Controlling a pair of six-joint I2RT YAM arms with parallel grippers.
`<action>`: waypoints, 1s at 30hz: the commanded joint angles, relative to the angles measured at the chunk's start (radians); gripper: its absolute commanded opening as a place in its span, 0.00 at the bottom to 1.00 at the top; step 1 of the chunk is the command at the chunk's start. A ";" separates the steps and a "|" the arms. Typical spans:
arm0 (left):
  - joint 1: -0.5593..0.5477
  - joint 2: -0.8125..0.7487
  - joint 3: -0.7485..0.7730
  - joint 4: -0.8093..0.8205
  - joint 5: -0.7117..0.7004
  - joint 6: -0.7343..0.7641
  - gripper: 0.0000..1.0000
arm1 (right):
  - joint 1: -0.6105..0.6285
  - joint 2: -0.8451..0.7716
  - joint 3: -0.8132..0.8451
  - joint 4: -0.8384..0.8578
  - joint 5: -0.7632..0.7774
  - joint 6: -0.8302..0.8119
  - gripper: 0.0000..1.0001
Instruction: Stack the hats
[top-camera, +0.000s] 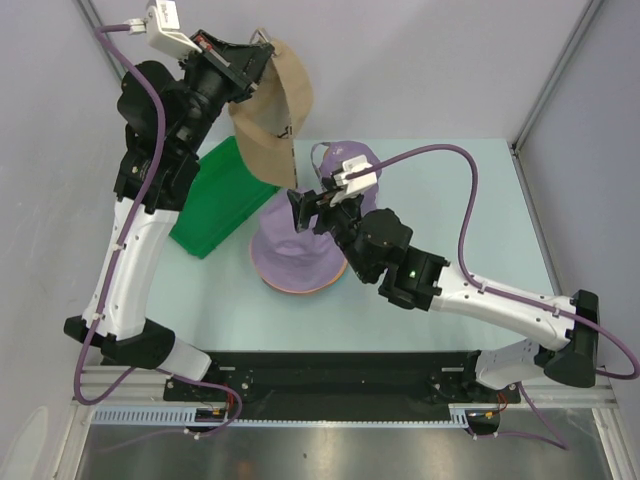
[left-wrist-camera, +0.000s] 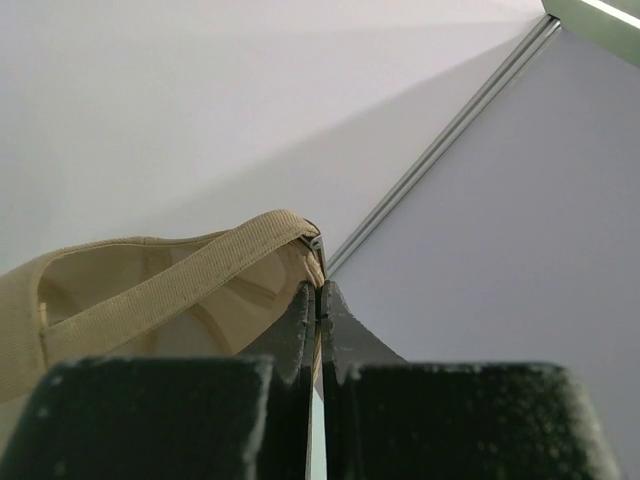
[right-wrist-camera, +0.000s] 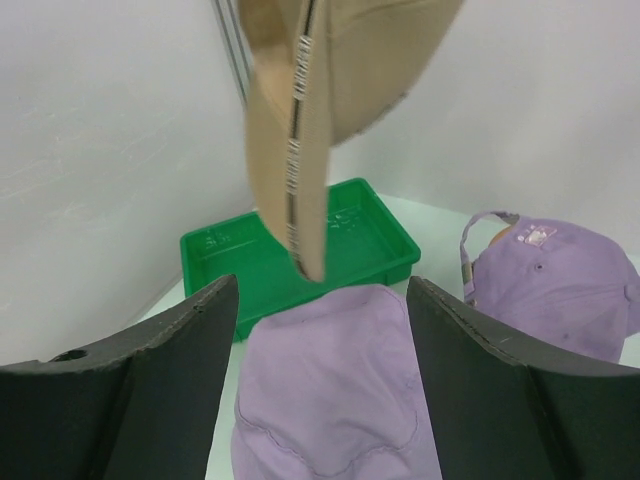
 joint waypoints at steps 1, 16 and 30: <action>-0.013 -0.007 0.050 0.016 -0.022 0.041 0.00 | -0.008 0.013 0.086 0.089 -0.003 -0.021 0.74; -0.022 -0.015 0.053 0.001 -0.016 -0.026 0.00 | -0.178 0.108 0.152 0.043 -0.142 0.045 0.76; -0.048 0.013 0.064 -0.002 -0.022 -0.011 0.00 | -0.196 0.169 0.176 0.069 -0.205 0.063 0.75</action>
